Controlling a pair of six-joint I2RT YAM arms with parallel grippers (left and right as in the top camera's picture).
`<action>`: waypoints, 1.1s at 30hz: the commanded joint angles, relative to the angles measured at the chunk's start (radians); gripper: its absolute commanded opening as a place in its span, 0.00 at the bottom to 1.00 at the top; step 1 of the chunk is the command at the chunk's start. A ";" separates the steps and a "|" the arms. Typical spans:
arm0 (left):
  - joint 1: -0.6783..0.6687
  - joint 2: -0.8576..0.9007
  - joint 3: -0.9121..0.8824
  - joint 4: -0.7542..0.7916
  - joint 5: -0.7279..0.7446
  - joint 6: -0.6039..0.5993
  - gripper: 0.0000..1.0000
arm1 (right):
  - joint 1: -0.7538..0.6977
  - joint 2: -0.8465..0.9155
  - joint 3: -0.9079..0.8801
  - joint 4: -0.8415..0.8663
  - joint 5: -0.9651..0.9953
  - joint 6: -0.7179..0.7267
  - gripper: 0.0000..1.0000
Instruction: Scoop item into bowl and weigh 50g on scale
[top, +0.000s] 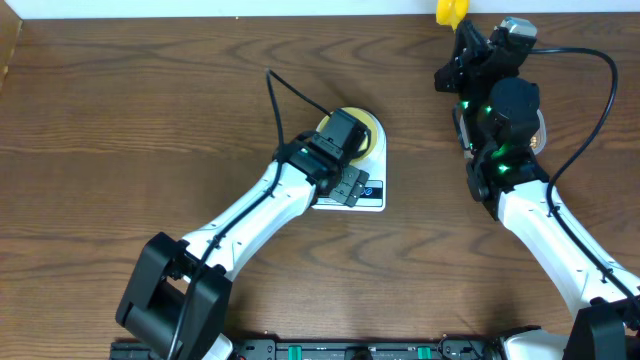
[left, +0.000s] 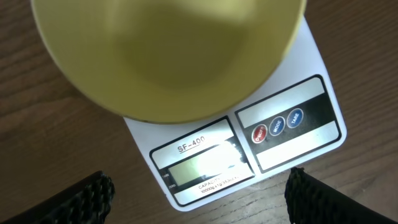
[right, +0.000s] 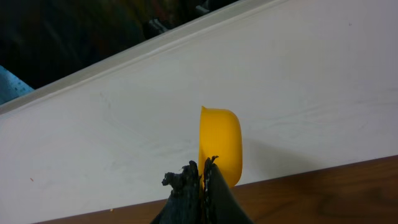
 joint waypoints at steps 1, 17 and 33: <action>-0.027 0.020 -0.006 -0.001 -0.071 -0.009 0.90 | -0.003 0.003 0.018 0.000 -0.003 0.006 0.01; -0.040 0.034 -0.006 0.000 -0.131 -0.009 0.90 | -0.003 0.003 0.018 0.000 -0.003 0.006 0.01; -0.097 0.078 -0.005 0.011 -0.210 0.035 0.90 | -0.003 0.003 0.018 -0.001 -0.003 0.006 0.01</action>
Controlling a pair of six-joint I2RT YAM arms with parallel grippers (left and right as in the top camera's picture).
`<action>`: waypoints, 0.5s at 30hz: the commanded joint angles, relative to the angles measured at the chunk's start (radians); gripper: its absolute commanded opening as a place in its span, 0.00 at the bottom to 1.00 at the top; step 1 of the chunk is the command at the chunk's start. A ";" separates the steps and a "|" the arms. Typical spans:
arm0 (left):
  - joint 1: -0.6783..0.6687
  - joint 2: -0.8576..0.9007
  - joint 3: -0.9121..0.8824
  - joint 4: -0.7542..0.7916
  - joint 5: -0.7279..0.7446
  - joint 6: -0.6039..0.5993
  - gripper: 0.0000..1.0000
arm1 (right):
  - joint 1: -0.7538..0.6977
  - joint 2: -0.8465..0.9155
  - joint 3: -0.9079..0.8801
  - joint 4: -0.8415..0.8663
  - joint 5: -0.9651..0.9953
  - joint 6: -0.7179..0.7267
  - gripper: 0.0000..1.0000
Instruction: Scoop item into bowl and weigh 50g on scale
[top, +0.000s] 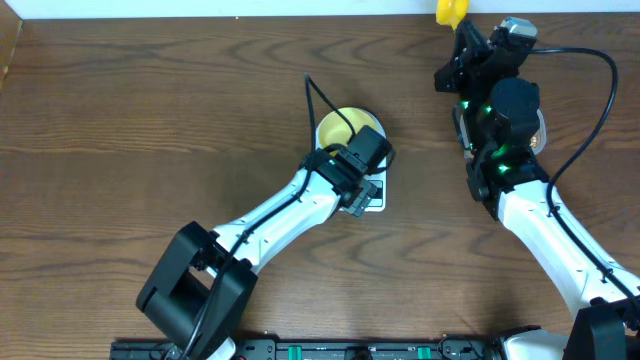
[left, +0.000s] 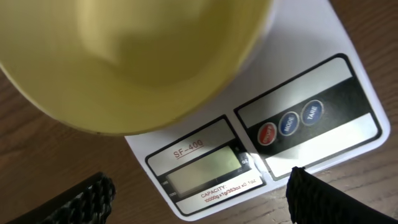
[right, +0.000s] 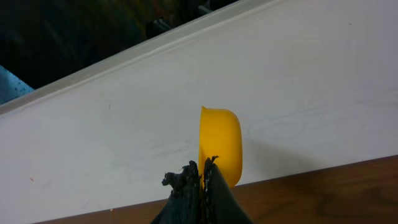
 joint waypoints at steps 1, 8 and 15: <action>0.000 0.006 -0.005 0.000 -0.036 0.007 0.90 | -0.003 0.003 0.018 -0.001 -0.003 0.006 0.01; 0.000 0.007 -0.005 0.005 -0.055 -0.006 0.90 | -0.003 0.003 0.018 -0.012 -0.003 0.006 0.01; -0.001 0.010 -0.005 0.013 -0.100 -0.018 0.90 | -0.003 0.003 0.019 -0.012 -0.003 0.006 0.01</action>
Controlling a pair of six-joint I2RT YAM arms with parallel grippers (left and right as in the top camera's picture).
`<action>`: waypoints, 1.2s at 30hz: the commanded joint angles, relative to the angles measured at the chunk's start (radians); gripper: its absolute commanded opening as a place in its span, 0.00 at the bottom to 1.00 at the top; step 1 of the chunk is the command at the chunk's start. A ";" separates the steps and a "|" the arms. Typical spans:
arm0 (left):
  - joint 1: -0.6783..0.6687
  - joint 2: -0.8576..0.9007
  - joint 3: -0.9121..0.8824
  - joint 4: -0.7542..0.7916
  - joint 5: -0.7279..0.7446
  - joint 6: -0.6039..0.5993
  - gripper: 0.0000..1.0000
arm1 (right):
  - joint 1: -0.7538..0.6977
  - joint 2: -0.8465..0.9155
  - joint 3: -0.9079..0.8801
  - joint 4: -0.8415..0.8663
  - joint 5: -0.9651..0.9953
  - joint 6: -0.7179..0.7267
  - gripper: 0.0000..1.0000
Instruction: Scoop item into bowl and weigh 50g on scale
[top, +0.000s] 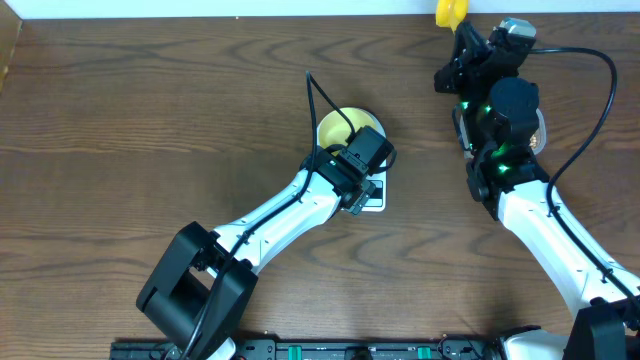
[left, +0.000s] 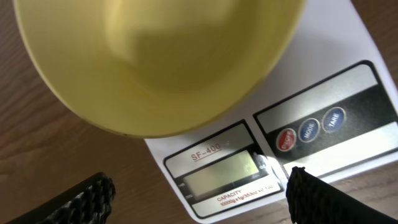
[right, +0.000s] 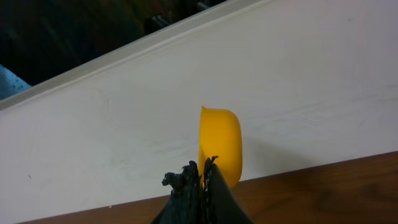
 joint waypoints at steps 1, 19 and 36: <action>-0.001 0.010 -0.005 0.008 -0.042 -0.018 0.90 | -0.003 0.003 0.019 0.002 -0.003 0.006 0.01; -0.017 0.039 -0.005 0.025 -0.103 -0.002 0.90 | -0.003 0.003 0.018 -0.010 -0.003 0.006 0.01; -0.073 0.049 -0.005 0.032 -0.161 0.018 0.90 | -0.003 0.003 0.018 -0.016 -0.003 0.006 0.01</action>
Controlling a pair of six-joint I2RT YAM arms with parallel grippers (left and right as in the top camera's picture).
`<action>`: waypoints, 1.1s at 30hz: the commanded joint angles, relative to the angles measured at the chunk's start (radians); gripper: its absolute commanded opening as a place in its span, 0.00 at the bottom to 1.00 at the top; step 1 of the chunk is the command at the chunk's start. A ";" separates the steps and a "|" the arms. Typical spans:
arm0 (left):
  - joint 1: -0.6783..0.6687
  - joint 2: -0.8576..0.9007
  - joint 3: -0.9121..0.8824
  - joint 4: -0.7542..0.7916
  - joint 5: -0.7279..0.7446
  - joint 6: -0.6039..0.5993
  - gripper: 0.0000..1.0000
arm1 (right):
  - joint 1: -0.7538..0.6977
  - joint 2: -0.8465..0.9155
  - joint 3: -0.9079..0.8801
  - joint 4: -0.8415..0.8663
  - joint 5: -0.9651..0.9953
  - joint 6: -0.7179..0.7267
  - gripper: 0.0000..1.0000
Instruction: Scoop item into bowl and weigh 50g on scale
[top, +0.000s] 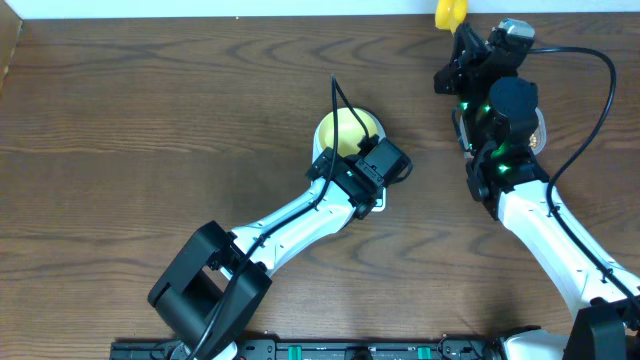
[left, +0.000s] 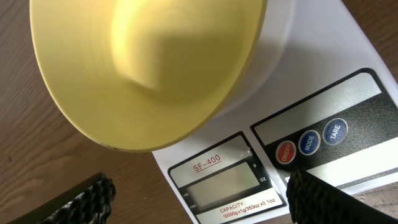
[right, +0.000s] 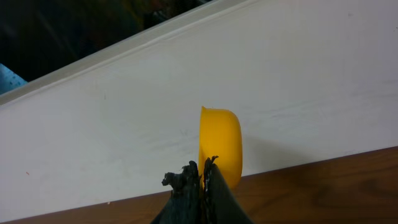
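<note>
A yellow bowl (left: 149, 68) stands on the white scale (left: 311, 81), whose display (left: 227, 186) shows no readable digits. My left gripper (left: 199, 208) hovers open over the scale's front, one finger (left: 81, 199) over the wood, the other (left: 320, 199) just below the red button (left: 285, 152). From overhead the left gripper (top: 378, 168) hides most of the scale beside the bowl (top: 345, 130). My right gripper (right: 200, 173) is shut on the handle of the orange-yellow scoop (right: 219, 143), held on edge at the table's far edge. Overhead shows the scoop (top: 450, 10) at top right.
A white wall (right: 124, 124) runs along the back of the brown wooden table (top: 150, 120). A pale round thing (top: 541, 128) shows partly under the right arm. The left arm's cable (top: 340, 105) arches over the bowl.
My left gripper has shifted right across the scale's front, so its right finger now sits under the buttons. The bowl, the scale and the right gripper with the scoop stay put.
At first my left gripper hung open over the scale's front left, near the display. At each later moment it stood further right along the scale's front, still open, and now it is by the buttons. The right gripper held the scoop at the back wall throughout.
</note>
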 joint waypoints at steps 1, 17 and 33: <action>0.003 0.023 -0.005 0.002 -0.023 0.010 0.91 | -0.004 0.003 0.019 0.002 -0.003 0.006 0.01; 0.003 0.052 -0.005 0.013 -0.040 0.029 0.91 | -0.004 0.003 0.019 0.005 -0.003 0.006 0.01; 0.003 0.056 -0.005 0.019 -0.041 0.025 0.90 | -0.004 0.003 0.019 0.008 -0.003 0.006 0.01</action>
